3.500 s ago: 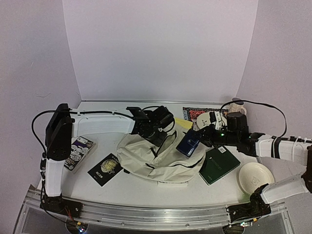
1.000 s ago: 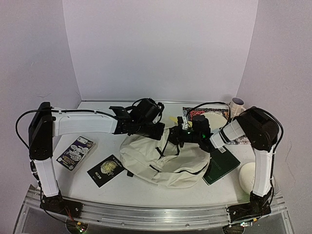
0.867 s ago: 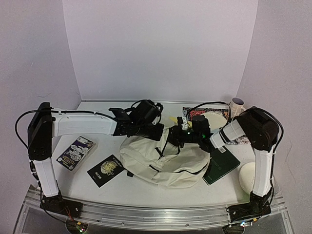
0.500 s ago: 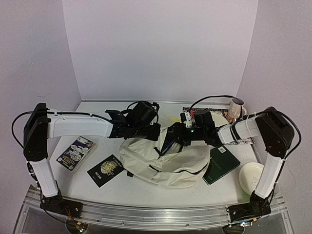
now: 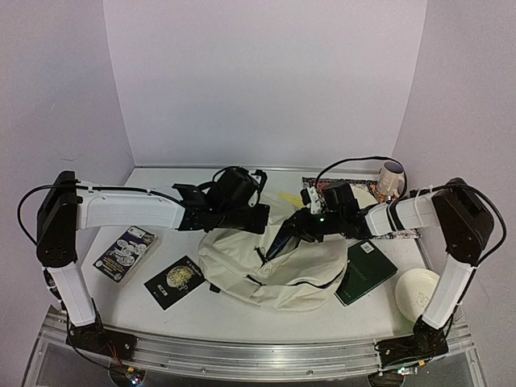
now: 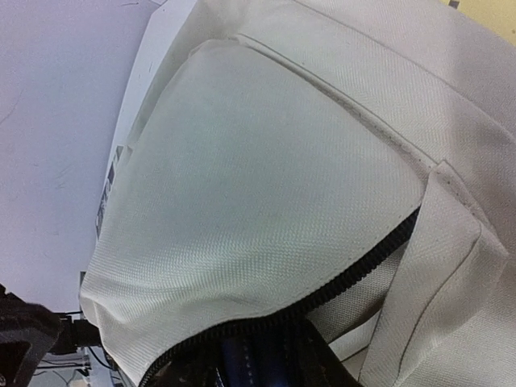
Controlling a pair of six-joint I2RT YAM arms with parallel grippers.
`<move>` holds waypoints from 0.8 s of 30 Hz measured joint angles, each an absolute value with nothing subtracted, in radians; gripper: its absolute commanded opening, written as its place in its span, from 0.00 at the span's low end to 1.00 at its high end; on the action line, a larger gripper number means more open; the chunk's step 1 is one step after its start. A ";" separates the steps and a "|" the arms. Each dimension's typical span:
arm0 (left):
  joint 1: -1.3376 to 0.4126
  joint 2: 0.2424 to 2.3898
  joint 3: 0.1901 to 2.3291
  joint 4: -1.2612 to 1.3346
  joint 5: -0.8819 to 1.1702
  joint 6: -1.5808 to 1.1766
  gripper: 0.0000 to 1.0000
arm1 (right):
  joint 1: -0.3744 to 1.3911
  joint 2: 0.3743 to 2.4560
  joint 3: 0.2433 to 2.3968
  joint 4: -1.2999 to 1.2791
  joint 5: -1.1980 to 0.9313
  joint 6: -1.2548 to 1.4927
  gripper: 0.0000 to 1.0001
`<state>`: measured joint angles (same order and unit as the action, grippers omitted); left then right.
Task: Pack the student bag
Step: Place the card case in the lower front pocket of the bag.
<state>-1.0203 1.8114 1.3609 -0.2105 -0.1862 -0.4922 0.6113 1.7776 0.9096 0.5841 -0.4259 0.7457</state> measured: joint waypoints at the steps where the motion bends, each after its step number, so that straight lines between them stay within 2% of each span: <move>1: -1.020 1.811 1.361 -0.204 -0.175 -0.495 0.00 | 0.611 1.784 0.910 0.597 -0.433 0.751 0.25; 7: -1.020 1.811 1.358 -0.163 -0.117 -0.502 0.00 | 0.611 1.870 0.939 0.697 -0.470 0.816 0.23; 11: -1.020 1.802 1.338 -0.145 -0.108 -0.504 0.01 | 0.612 1.922 0.966 0.748 -0.482 0.838 0.38; 16: -1.020 1.772 1.299 -0.138 -0.139 -0.506 0.17 | 0.612 1.913 0.970 0.697 -0.439 0.785 0.55; 21: -1.020 1.721 1.257 -0.135 -0.177 -0.512 0.39 | 0.613 1.843 0.970 0.580 -0.364 0.696 0.64; 24: -1.020 1.685 1.223 -0.131 -0.192 -0.525 0.49 | 0.613 1.794 0.970 0.511 -0.322 0.650 0.66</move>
<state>-1.0203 1.6845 1.2229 -0.1313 -0.1922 -0.5250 0.6132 1.7944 0.9695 0.5111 -0.3223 0.6496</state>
